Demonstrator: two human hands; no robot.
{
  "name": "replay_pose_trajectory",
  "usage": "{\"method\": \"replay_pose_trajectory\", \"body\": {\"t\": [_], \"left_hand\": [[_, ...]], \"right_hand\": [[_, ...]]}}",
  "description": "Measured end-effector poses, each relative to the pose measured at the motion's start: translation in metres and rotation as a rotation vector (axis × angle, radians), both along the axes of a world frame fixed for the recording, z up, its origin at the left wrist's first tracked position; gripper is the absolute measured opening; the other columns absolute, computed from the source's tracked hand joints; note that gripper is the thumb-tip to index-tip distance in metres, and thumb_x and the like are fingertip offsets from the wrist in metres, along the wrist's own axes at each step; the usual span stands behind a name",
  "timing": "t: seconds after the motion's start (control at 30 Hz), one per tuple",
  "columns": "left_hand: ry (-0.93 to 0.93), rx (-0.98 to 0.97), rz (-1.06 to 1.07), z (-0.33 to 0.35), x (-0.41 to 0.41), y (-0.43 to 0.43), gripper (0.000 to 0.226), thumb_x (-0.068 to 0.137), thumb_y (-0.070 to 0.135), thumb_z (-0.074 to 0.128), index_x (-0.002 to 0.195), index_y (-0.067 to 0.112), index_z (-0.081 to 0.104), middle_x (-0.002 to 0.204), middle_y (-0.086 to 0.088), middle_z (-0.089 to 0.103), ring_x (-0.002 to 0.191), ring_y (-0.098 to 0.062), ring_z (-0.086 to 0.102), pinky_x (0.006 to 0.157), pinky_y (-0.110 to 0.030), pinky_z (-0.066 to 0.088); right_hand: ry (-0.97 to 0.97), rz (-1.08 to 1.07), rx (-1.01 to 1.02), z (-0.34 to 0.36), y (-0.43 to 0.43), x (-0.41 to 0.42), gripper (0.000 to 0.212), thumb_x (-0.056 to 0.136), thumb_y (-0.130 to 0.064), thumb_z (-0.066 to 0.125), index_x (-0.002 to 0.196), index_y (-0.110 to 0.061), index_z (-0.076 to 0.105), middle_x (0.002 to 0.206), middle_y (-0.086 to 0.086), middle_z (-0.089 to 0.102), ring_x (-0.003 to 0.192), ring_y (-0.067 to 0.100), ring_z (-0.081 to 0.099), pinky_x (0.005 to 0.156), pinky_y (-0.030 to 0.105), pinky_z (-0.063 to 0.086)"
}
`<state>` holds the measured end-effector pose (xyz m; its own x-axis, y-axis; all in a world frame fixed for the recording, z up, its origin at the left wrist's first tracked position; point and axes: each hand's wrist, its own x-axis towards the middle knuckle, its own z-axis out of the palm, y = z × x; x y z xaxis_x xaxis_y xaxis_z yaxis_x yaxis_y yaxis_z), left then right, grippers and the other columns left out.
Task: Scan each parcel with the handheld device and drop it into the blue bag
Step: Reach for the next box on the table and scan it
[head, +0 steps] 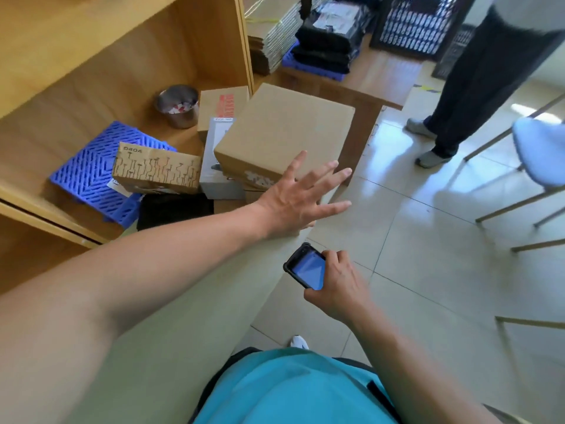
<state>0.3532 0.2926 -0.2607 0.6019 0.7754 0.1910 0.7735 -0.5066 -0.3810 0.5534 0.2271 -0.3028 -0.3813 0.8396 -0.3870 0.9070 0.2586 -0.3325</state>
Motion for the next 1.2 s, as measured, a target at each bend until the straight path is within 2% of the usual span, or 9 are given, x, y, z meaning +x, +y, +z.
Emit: {"method": "replay_pose_trajectory", "body": {"t": [0.07, 0.2, 0.27, 0.37, 0.43, 0.6, 0.8, 0.97, 1.2], "left_hand": [[0.072, -0.036, 0.072, -0.001, 0.013, 0.012, 0.069, 0.081, 0.031, 0.075, 0.145, 0.033, 0.049, 0.169, -0.019, 0.015, 0.155, -0.043, 0.015, 0.110, -0.079, 0.017], [0.205, -0.062, 0.198, -0.004, 0.026, 0.027, 0.030, 0.084, 0.027, 0.076, 0.111, 0.022, 0.067, 0.169, -0.019, 0.012, 0.154, -0.045, 0.013, 0.109, -0.083, 0.017], [0.233, -0.061, 0.200, -0.007, 0.025, 0.031, 0.018, 0.082, 0.027, 0.076, 0.097, 0.020, 0.072, 0.167, -0.018, 0.023, 0.152, -0.046, 0.021, 0.108, -0.080, 0.024], [0.268, -0.019, 0.162, -0.011, 0.019, 0.035, 0.005, 0.079, 0.018, 0.073, 0.083, 0.022, 0.074, 0.156, -0.013, 0.045, 0.139, -0.043, 0.034, 0.095, -0.061, 0.044], [0.263, 0.022, 0.139, -0.012, 0.012, 0.035, 0.008, 0.080, 0.013, 0.072, 0.084, 0.021, 0.072, 0.150, -0.012, 0.050, 0.135, -0.044, 0.038, 0.090, -0.055, 0.044], [0.204, 0.092, 0.193, 0.004, -0.007, 0.024, 0.022, 0.083, 0.009, 0.063, 0.100, 0.022, 0.068, 0.140, -0.012, 0.050, 0.140, -0.048, 0.039, 0.098, -0.060, 0.042], [0.195, 0.090, 0.285, 0.048, -0.038, 0.007, 0.024, 0.091, 0.026, 0.061, 0.115, 0.022, 0.063, 0.148, -0.015, 0.039, 0.145, -0.048, 0.027, 0.105, -0.067, 0.036], [0.200, 0.094, 0.394, 0.093, -0.086, -0.018, 0.041, 0.090, 0.036, 0.060, 0.130, 0.026, 0.055, 0.150, -0.015, 0.038, 0.142, -0.042, 0.033, 0.101, -0.067, 0.038], [0.161, 0.201, 0.547, 0.128, -0.149, -0.097, 0.025, 0.091, 0.034, 0.055, 0.107, 0.023, 0.071, 0.143, -0.006, 0.057, 0.126, -0.036, 0.051, 0.094, -0.063, 0.040]], "right_hand": [[0.009, -0.024, 0.001, 0.000, 0.000, 0.007, 0.071, 0.069, -0.053, 0.072, 0.127, -0.024, 0.043, 0.111, -0.001, 0.042, 0.100, 0.024, 0.053, 0.076, 0.036, 0.048], [0.018, -0.070, 0.005, -0.001, -0.006, 0.022, 0.074, 0.070, -0.055, 0.074, 0.129, -0.026, 0.041, 0.112, -0.002, 0.043, 0.098, 0.022, 0.051, 0.078, 0.036, 0.052], [0.028, -0.089, 0.011, -0.001, -0.009, 0.030, 0.074, 0.069, -0.055, 0.074, 0.129, -0.027, 0.040, 0.111, -0.002, 0.042, 0.098, 0.021, 0.050, 0.077, 0.036, 0.052], [0.045, -0.102, 0.016, -0.001, -0.012, 0.039, 0.076, 0.068, -0.055, 0.074, 0.130, -0.029, 0.038, 0.111, -0.004, 0.041, 0.096, 0.020, 0.050, 0.077, 0.037, 0.054], [0.049, -0.095, 0.018, -0.001, -0.014, 0.041, 0.076, 0.067, -0.055, 0.074, 0.130, -0.029, 0.038, 0.111, -0.004, 0.040, 0.096, 0.020, 0.051, 0.077, 0.036, 0.055], [0.065, -0.061, 0.024, -0.003, -0.017, 0.038, 0.077, 0.066, -0.056, 0.073, 0.129, -0.029, 0.038, 0.110, -0.005, 0.040, 0.097, 0.020, 0.051, 0.079, 0.039, 0.055], [0.104, 0.029, 0.021, -0.003, -0.018, 0.018, 0.079, 0.063, -0.059, 0.073, 0.127, -0.033, 0.035, 0.107, -0.007, 0.037, 0.095, 0.016, 0.050, 0.077, 0.036, 0.057], [0.132, 0.134, 0.031, -0.001, -0.021, -0.003, 0.076, 0.063, -0.058, 0.074, 0.123, -0.033, 0.036, 0.107, -0.007, 0.039, 0.095, 0.016, 0.050, 0.078, 0.038, 0.057], [0.159, 0.340, 0.038, 0.005, -0.040, -0.050, 0.077, 0.064, -0.059, 0.075, 0.126, -0.032, 0.036, 0.109, -0.006, 0.040, 0.098, 0.015, 0.049, 0.082, 0.037, 0.055]]}}
